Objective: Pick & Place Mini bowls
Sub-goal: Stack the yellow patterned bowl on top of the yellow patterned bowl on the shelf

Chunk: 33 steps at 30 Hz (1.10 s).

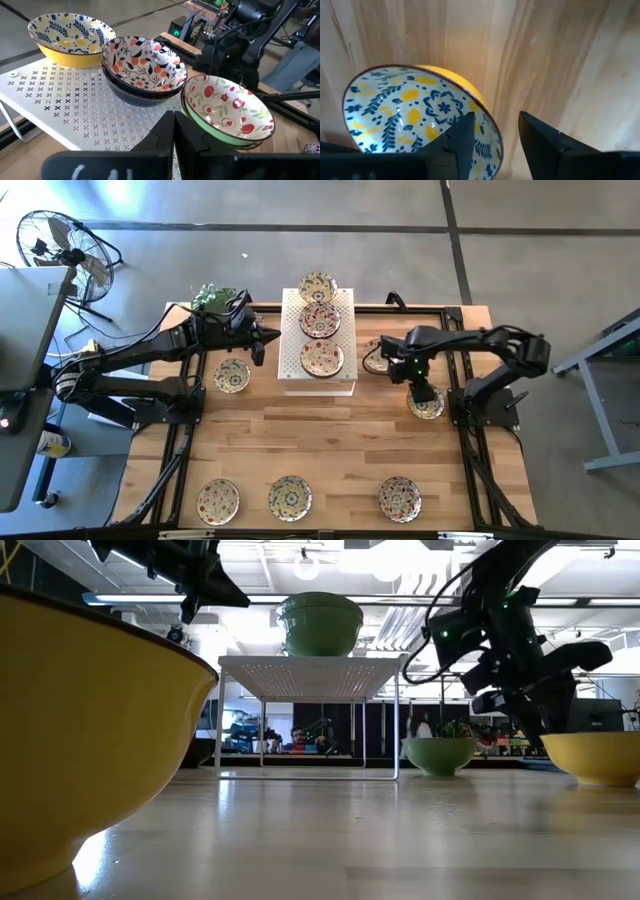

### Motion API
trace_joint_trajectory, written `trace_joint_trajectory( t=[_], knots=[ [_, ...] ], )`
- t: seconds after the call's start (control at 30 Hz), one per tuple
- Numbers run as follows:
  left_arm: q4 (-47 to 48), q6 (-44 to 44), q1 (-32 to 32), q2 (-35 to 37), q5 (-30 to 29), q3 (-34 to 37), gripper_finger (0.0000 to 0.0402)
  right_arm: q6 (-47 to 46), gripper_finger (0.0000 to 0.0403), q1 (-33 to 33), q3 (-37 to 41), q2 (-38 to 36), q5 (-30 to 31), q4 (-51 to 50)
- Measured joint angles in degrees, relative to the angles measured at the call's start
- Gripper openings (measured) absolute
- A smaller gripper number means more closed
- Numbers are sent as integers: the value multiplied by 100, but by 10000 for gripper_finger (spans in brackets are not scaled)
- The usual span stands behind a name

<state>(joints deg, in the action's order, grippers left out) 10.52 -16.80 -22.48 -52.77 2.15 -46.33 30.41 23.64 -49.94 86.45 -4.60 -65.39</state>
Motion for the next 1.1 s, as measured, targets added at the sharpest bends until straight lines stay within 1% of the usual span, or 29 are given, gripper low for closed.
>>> trace_joint_trajectory(
  t=[0.2,0.3,0.4,0.47,0.57,0.7,0.93,1.1],
  knots=[
    [2,0,-2,0,0,0,1,142,99,2,304,29,-9,-56],
    [2,0,-2,0,0,0,1,-76,68,2,412,29,-138,-142],
    [0,0,0,0,0,0,1,-373,25,0,413,11,-324,-187],
    [2,0,-2,0,0,0,1,-583,9,0,411,-52,-403,-312],
    [0,0,-1,0,0,0,1,-991,14,0,412,-221,-514,-423],
    [3,0,-2,0,0,0,1,-1509,6,0,293,-698,-731,-842],
    [2,0,0,0,0,0,1,-3027,5,0,-194,-1750,-1092,-1180],
    [5,0,-2,0,0,0,1,-4283,4,0,-568,-2389,-1227,-1277]
  ],
)
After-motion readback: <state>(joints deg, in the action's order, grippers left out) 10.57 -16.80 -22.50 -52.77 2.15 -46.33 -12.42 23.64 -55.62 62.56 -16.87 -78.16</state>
